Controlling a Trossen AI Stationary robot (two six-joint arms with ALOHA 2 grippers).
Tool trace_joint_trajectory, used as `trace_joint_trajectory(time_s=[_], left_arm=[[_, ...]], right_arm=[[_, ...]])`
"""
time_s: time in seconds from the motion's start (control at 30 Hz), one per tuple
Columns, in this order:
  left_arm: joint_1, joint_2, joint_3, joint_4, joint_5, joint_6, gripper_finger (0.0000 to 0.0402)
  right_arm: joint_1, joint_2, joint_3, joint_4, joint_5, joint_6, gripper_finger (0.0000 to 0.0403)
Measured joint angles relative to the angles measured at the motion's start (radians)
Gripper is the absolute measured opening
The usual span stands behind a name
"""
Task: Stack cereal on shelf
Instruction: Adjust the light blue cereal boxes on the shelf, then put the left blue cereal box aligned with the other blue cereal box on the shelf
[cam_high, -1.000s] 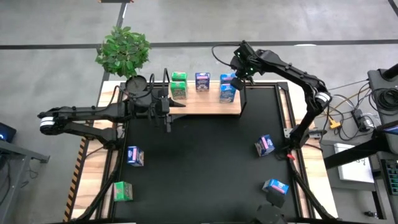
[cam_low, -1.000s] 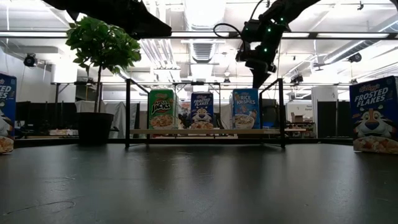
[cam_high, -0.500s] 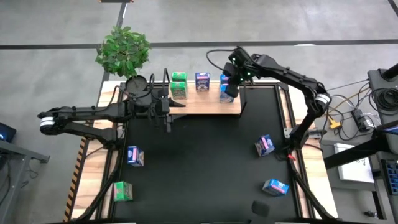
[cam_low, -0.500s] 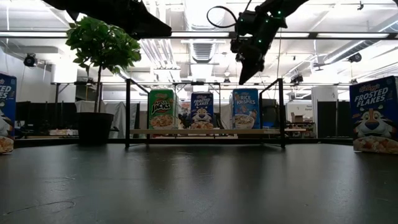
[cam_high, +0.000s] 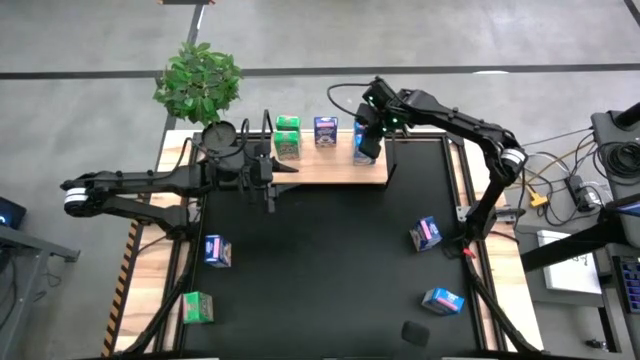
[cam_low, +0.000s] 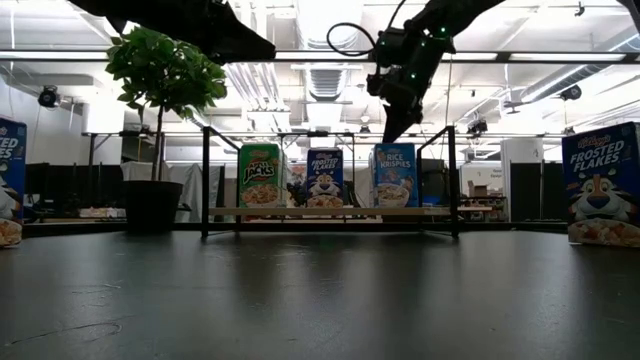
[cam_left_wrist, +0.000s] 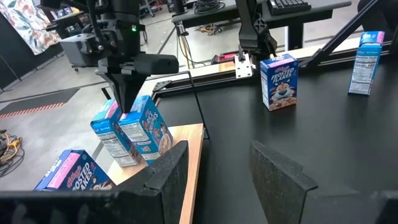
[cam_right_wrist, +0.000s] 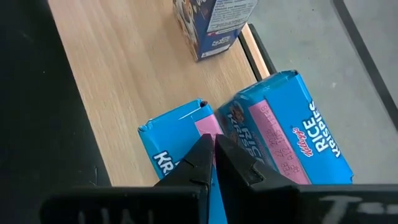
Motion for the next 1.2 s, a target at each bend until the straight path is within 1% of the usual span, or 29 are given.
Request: trace_joint_trajectory(time_s=[0.17,0.6,0.8,0.9,0.97,1.0,1.2], left_arm=[[0.000,0.000,0.000,0.000,0.000,0.000,0.0152],[0.000,0.000,0.000,0.001,0.000,-0.010,0.0152],[0.000,0.000,0.000,-0.003,-0.015,-0.070,0.0152],[-0.002,0.000,0.000,-0.025,-0.053,-0.135,0.0152],[-0.002,0.000,0.009,-0.077,-0.077,-0.189,0.0152],[-0.002,0.000,0.027,-0.133,-0.086,-0.222,0.0152],[-0.015,0.030,0.190,-0.552,-0.114,-0.525,0.0152]], right_arm=[[0.000,-0.003,0.000,-0.008,0.027,0.013,0.0012],[0.001,-0.021,0.001,-0.013,0.029,0.013,0.0012],[0.008,-0.062,0.012,-0.011,0.029,0.017,0.0012],[0.021,-0.087,0.012,-0.011,0.029,0.017,0.0012],[0.036,-0.101,0.011,-0.011,0.023,0.016,0.0012],[0.048,-0.110,0.009,-0.010,0.018,0.016,0.0012],[0.151,-0.148,-0.021,-0.003,0.016,-0.004,0.0012]])
